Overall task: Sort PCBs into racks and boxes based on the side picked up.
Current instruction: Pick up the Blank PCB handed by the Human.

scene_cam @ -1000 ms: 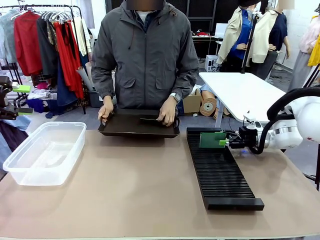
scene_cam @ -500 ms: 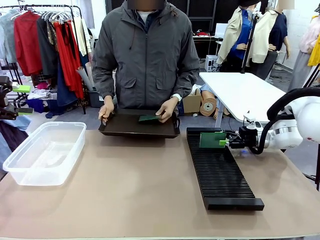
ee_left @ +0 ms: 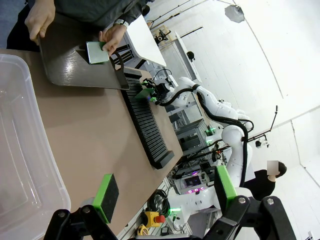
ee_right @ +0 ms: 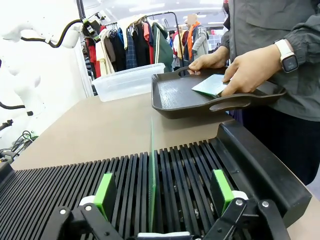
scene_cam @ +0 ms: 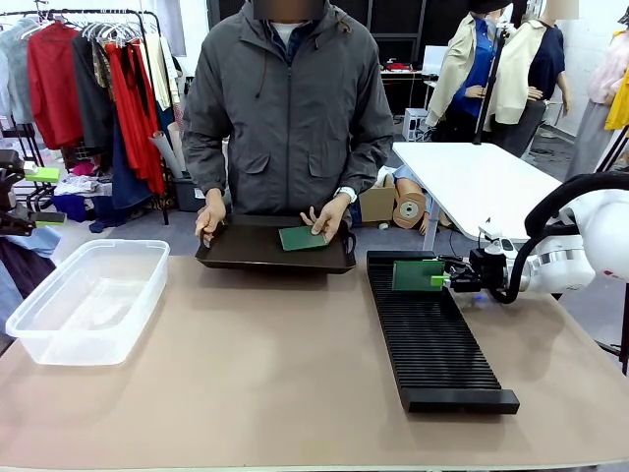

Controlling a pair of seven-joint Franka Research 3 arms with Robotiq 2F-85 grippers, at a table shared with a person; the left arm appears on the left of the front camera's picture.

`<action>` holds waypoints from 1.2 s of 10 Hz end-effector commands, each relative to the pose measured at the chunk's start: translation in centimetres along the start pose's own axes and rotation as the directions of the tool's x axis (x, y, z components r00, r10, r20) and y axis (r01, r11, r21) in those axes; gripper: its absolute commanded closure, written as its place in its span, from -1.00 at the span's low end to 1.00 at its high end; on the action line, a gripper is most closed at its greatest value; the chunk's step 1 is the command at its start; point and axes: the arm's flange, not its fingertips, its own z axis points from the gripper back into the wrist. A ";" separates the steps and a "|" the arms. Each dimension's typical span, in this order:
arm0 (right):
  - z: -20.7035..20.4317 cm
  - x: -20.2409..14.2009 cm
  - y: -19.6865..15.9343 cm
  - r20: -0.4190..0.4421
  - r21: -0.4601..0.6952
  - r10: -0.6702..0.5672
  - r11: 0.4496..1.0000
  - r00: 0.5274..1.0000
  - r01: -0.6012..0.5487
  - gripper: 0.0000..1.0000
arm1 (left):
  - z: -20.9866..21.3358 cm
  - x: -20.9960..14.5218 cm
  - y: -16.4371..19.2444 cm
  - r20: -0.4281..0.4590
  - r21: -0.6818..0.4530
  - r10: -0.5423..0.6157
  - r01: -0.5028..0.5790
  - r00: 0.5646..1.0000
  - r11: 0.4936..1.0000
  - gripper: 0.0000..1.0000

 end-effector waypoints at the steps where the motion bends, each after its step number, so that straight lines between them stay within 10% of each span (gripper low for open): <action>1: -0.1 0.2 0.0 0.001 0.000 0.002 1.000 1.000 -0.002 -1.00 | 0.1 0.0 -0.1 -0.004 0.001 0.002 -0.002 1.000 1.000 -1.00; 8: -3.7 7.6 2.7 -0.024 0.039 0.020 0.999 1.000 -0.019 -1.00 | 0.1 0.0 -0.1 -0.004 0.001 0.002 -0.002 1.000 1.000 -1.00; 12: -6.5 12.6 8.7 0.032 0.079 -0.309 0.949 0.950 0.306 -1.00 | 0.1 0.0 -0.1 -0.004 0.001 0.002 -0.002 1.000 1.000 -1.00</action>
